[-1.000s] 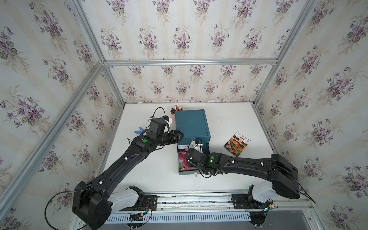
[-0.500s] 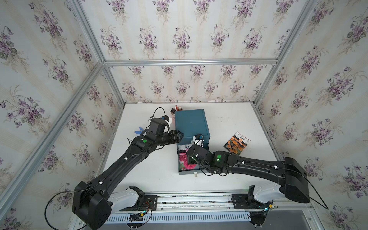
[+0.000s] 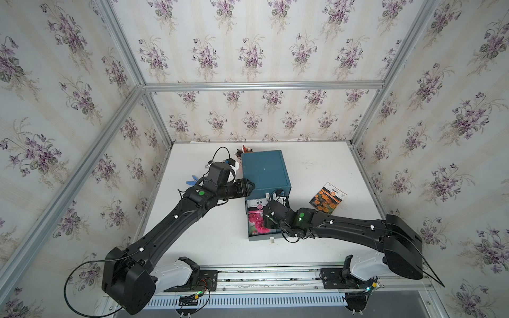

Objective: Take the seed bags out of the drawer
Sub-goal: Pick up the seed packet from the drawer.

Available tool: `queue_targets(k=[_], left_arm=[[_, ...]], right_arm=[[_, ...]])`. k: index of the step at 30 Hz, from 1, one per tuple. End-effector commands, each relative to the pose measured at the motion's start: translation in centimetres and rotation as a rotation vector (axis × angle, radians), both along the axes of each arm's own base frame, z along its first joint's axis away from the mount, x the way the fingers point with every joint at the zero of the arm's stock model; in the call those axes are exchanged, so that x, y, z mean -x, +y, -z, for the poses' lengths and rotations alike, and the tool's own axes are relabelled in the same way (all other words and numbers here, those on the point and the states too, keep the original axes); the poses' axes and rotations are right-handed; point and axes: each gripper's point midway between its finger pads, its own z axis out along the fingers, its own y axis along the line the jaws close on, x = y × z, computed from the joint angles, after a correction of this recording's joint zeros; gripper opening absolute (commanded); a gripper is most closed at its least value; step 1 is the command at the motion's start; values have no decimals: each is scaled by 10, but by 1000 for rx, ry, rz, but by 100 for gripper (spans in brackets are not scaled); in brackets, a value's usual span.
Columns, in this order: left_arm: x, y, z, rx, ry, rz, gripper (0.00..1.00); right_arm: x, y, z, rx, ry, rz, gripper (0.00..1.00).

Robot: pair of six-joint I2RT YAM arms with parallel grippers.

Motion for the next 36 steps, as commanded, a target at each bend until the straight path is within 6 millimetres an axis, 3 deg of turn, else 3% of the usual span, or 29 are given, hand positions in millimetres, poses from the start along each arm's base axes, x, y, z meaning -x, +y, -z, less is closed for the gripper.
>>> queue_targets(k=[1,9,16,29,33,36], left_arm=[[19,16,32,-115,116,-3,67],[20,18,32,-121,114,-4,67],[19,19,31,-124,113,-7,67],[17,23,31,-151,107,-22,67],[16,23,30,-156,104,-20,67],[15,24,30,-164,99,-20,67]], right_arm=[[0,12,3,-36,24,-16,55],[-5,12,-12,-51,-10,0,0],[2,9,-58,-108,-93,-10,0],[40,-13,-110,-171,-159,-30,0],[47,-27,-129,-199,-181,-19,0],[54,-51,-141,-193,-201,14,0]])
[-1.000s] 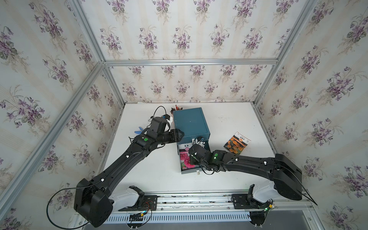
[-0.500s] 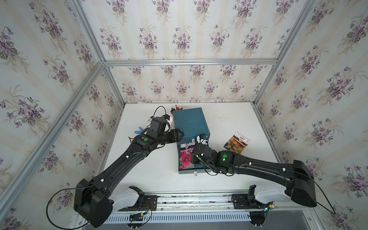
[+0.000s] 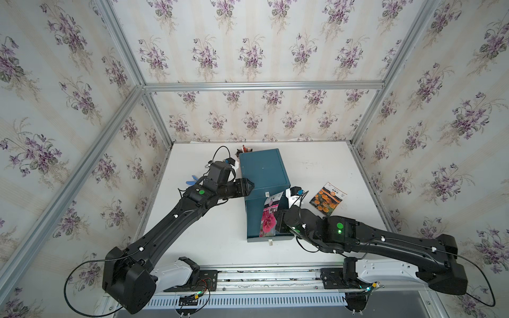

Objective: Take the seed bags out of the drawer
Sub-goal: Pick up the seed packet from the drawer, then place the seed packet at the center of the board.

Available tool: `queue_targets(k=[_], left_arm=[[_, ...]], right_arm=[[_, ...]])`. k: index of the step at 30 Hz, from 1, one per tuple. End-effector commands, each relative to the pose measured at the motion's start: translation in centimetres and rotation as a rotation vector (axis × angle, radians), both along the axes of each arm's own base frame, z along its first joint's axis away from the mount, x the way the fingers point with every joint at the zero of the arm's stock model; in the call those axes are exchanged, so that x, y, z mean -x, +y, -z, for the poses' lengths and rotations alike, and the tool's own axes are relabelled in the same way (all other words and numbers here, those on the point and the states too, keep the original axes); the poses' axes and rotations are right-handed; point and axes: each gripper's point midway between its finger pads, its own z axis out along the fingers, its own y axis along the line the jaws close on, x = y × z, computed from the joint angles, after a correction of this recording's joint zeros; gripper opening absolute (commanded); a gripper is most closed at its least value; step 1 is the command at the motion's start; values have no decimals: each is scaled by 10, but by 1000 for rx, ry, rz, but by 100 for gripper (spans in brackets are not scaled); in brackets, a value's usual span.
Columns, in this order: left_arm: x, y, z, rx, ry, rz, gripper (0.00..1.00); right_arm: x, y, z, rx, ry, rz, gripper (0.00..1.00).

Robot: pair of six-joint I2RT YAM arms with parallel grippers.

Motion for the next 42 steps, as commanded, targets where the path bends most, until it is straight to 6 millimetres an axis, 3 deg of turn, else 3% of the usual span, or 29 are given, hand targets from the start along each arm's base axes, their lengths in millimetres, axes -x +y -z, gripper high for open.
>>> queue_targets(k=[1,7,10,13,17,21,25,30,34,35,36,37,38,39,42], left_arm=[[16,21,31,-137,103,-15,67],[14,21,31,-136,101,-18,67],[13,21,31,-139,101,-16,67],[13,21,31,-142,99,-14,67],[13,22,30,-143,96,-10,67],[13,21,29,-145,93,0,67],[14,21,29,-149,91,8,67],[16,20,31,-151,97,24,67],[15,20,29,-144,92,23,67],[16,20,30,-143,94,23,67],[15,19,30,-141,94,24,67],[15,19,30,-142,96,24,67],[15,19,30,-142,96,25,67],[15,18,29,-142,95,26,67],[13,19,28,-143,90,26,67]], right_arm=[[2,-36,-8,35,-19,86,0],[4,-132,-19,84,-32,287,0],[2,-162,-13,163,-7,368,0],[0,-180,0,244,21,433,0],[-5,-181,24,250,66,452,0],[-18,-166,82,234,172,387,0],[-33,-168,127,198,224,398,0],[-41,-184,163,197,274,450,0],[-43,-200,170,248,274,512,0],[-44,-203,170,260,275,524,5],[-45,-204,167,271,273,528,25],[-47,-204,161,279,268,524,54],[-48,-203,155,282,260,515,72],[-50,-201,146,283,247,502,80],[-50,-189,117,250,196,439,85]])
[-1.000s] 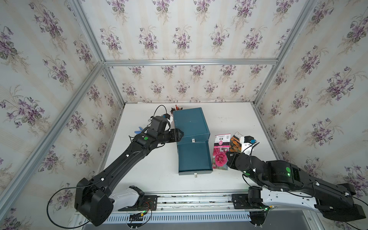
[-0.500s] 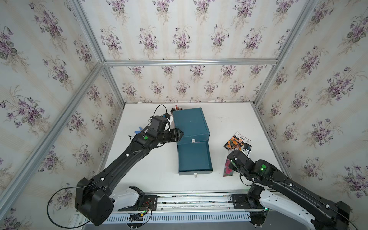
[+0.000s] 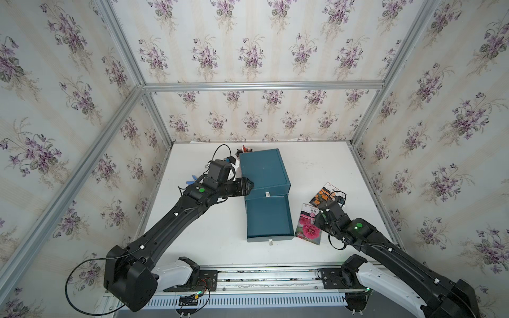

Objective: Take the seed bags out of the drawer
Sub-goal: Place the seed packet at the center of the board, then close the drawer in the storage box.

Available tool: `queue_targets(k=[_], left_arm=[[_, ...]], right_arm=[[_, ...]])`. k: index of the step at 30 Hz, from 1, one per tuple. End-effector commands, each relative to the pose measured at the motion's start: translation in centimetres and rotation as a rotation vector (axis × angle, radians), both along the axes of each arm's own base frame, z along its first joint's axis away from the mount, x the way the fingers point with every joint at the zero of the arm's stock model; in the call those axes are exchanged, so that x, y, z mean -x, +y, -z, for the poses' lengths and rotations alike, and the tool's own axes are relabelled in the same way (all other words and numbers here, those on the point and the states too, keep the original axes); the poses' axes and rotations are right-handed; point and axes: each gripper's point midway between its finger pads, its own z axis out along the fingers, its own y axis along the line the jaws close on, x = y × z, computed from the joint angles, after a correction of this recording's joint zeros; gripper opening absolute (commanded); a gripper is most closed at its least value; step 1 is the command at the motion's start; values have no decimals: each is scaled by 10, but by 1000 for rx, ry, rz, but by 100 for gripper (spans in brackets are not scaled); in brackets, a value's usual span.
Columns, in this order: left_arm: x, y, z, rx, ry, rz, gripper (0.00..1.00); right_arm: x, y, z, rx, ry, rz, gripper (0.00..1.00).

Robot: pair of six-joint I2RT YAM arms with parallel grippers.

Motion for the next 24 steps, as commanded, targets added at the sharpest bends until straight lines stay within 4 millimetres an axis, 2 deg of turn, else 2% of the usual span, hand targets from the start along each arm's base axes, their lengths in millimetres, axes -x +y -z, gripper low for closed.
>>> queue_targets(k=[1,3,5,8,11,16,19,22,24], left_arm=[[17,16,29,-108,109,-4,67],[17,16,27,-108,103,-1,67],[15,16,25,-108,98,1,67],[12,16,18,-102,86,4,69],[8,16,10,-94,74,3,71],[1,16,7,-93,68,-4,76],[-4,16,8,-93,70,-1,76],[-9,16,11,-104,72,6,76],[-12,15,12,-108,71,9,76]], right_arm=[[7,4,-24,35,-37,-70,85],[16,16,-45,40,-71,-125,83],[30,45,-67,15,-120,-238,80],[71,104,-89,-31,-171,-455,76],[114,137,-101,-17,-205,-565,76],[161,165,-93,-49,-148,-655,74],[184,182,-73,-116,-75,-718,74],[192,190,-44,-161,-41,-729,74],[184,192,-33,-152,-58,-717,74]])
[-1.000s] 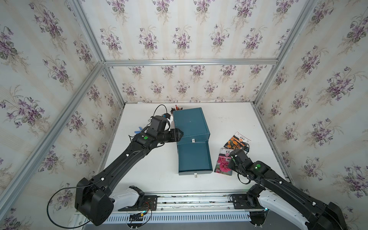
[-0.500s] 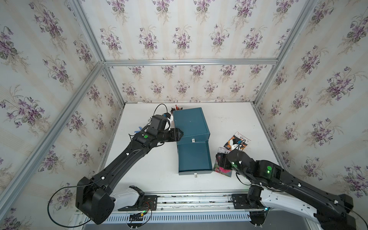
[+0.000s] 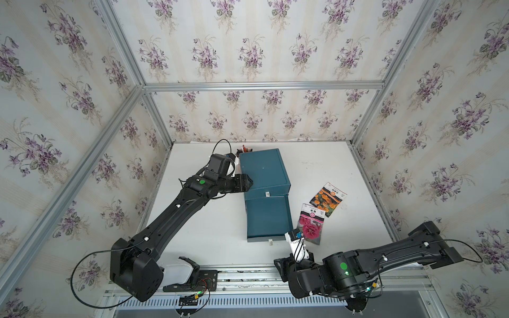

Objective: Take the seed bags out of the drawer
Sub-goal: Close the drawer in the storage box.

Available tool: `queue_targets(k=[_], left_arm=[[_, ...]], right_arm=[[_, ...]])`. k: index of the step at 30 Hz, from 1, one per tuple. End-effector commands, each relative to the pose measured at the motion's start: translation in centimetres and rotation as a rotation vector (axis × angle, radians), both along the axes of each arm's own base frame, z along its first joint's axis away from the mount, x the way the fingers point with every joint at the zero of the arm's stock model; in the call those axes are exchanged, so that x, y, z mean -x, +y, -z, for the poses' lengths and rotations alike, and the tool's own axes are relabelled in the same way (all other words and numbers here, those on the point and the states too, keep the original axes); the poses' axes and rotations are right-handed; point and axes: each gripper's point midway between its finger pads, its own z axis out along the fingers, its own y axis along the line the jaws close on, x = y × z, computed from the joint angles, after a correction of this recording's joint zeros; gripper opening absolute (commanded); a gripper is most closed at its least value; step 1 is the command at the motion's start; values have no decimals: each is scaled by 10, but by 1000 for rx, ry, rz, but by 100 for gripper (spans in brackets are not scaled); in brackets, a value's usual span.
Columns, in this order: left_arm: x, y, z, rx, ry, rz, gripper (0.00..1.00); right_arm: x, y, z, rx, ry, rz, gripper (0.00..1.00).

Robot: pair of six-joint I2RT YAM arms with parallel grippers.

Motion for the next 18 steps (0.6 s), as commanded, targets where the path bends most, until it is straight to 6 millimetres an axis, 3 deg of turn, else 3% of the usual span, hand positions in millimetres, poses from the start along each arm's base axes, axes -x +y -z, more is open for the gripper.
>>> queue_targets(k=[1,5,8,18], left_arm=[[3,8,14,-66,32,7,76],[2,8,19,-85,42,19,75],[2,11,28,-120,53,30,72],[4,18,43,-201,63,61,65]], right_arm=[[-5,23,3,-106,35,22,72],[-36,35,9,-156,-1,39,54],[-64,32,11,-129,-70,91,42],[-123,34,-3,-127,-200,175,27]])
